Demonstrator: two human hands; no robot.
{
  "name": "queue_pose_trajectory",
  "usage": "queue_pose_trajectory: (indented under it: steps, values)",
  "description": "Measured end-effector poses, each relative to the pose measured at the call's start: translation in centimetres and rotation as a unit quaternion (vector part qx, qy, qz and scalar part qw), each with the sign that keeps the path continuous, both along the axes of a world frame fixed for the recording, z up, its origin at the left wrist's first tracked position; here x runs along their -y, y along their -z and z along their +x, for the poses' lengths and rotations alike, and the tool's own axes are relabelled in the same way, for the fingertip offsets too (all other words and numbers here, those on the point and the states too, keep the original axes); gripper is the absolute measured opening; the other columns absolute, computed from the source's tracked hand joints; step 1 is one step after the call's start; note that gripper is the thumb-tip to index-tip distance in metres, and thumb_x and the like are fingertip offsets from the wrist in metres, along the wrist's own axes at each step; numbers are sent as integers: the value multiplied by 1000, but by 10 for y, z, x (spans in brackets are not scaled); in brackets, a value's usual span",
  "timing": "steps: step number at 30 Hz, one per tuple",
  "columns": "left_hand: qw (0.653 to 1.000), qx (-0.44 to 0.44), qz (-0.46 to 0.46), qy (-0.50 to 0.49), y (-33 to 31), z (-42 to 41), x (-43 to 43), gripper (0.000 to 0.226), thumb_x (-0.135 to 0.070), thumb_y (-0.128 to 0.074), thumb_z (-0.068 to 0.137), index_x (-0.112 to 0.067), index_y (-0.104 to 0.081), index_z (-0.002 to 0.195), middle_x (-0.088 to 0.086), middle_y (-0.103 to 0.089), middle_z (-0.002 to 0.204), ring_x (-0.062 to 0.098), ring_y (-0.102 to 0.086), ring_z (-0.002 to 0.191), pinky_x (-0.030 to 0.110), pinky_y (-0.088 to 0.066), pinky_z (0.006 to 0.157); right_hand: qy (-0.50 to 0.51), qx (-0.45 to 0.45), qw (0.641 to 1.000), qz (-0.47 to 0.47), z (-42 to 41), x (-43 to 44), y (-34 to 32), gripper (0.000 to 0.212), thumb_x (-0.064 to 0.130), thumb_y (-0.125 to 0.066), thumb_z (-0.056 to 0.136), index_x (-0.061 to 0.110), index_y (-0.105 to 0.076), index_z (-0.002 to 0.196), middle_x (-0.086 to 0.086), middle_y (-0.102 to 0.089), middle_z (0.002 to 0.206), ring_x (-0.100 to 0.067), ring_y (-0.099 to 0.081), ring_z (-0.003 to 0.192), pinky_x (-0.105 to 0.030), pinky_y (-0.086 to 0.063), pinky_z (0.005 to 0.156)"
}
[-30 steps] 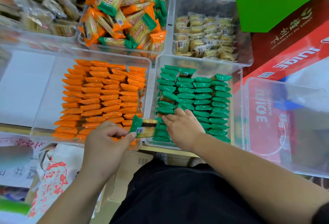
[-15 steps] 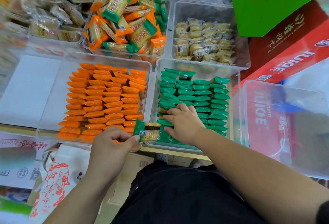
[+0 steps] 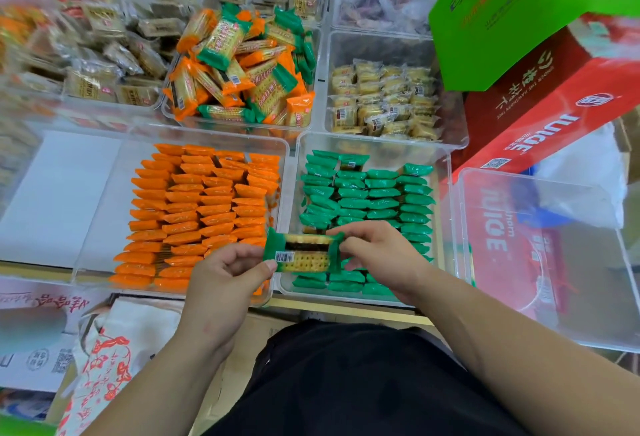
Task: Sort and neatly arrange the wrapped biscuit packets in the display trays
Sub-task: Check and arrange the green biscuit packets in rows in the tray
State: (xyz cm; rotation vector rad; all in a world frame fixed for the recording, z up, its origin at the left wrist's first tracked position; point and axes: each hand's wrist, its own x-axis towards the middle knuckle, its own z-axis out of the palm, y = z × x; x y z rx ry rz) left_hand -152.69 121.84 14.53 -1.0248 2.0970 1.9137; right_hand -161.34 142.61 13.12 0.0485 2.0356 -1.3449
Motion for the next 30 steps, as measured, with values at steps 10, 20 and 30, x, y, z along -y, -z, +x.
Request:
queue_pose_trajectory:
  steps: [10, 20, 30]
  values:
    - [985, -39, 166, 38, -30, -9, -3, 36, -31, -90, 61, -9, -78, 87, 32, -65, 106, 33, -57, 88, 47, -42, 79, 186, 93, 961, -179, 19, -31, -19, 11, 2, -64, 93, 6, -72, 88, -13, -70, 80, -18, -68, 69, -25, -54, 61]
    - [969, -54, 240, 2, -40, -18, -11, 12, -16, -71, 71, -11, -79, 79, 19, -73, 95, 26, -55, 81, 33, -43, 70, 186, 87, 916, -346, 21, -24, -52, 16, 17, -64, 84, 14, -79, 81, -10, -74, 87, -18, -70, 76, -28, -57, 61]
    - [961, -43, 270, -47, -26, -13, -15, 17, -13, -67, 76, -4, -72, 90, 15, -70, 92, 20, -61, 76, 31, -45, 67, 111, -97, 973, -176, 24, -22, -75, 18, 26, -79, 79, 12, -76, 90, 1, -75, 81, -12, -70, 74, -31, -59, 64]
